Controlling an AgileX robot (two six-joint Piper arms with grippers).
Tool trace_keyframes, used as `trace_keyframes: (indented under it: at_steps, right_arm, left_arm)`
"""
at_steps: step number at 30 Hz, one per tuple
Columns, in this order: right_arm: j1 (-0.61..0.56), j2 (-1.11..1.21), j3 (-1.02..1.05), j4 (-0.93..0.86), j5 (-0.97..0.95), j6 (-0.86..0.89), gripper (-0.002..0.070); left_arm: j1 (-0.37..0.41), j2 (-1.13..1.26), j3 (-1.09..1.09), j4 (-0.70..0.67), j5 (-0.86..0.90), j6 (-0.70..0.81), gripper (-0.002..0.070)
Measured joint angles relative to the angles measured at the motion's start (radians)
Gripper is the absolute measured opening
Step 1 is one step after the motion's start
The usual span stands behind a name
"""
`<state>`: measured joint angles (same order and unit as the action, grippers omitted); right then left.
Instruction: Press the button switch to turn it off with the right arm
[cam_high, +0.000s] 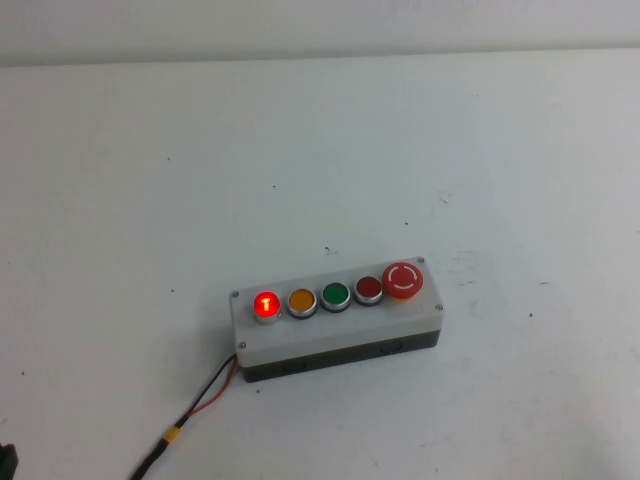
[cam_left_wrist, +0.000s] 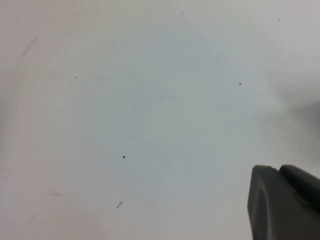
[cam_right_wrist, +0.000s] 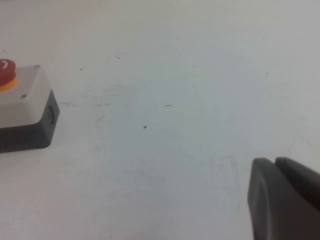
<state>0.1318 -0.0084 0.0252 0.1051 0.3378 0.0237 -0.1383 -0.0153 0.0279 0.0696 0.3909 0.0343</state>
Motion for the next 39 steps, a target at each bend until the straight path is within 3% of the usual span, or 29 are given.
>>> trace_keyframes:
  at_steps: [21, 26, 32, 39]
  right_arm:
    - [0.000, 0.000, 0.000, 0.028, -0.008, 0.000, -0.0017]
    - [0.000, 0.000, 0.000, 0.180, -0.082, 0.000, -0.0017]
    - [0.000, 0.000, 0.000, 0.486, -0.257, 0.000, -0.0017]
    - [0.000, 0.000, 0.000, 0.652, -0.307, 0.000, -0.0016]
  left_arm:
    - [0.000, 0.000, 0.000, 0.000, 0.000, 0.000, -0.0002]
    - [0.000, 0.000, 0.000, 0.000, 0.000, 0.000, -0.0002]
    - [0.000, 0.000, 0.000, 0.000, 0.000, 0.000, -0.0002]
    - [0.000, 0.000, 0.000, 0.000, 0.000, 0.000, -0.0002]
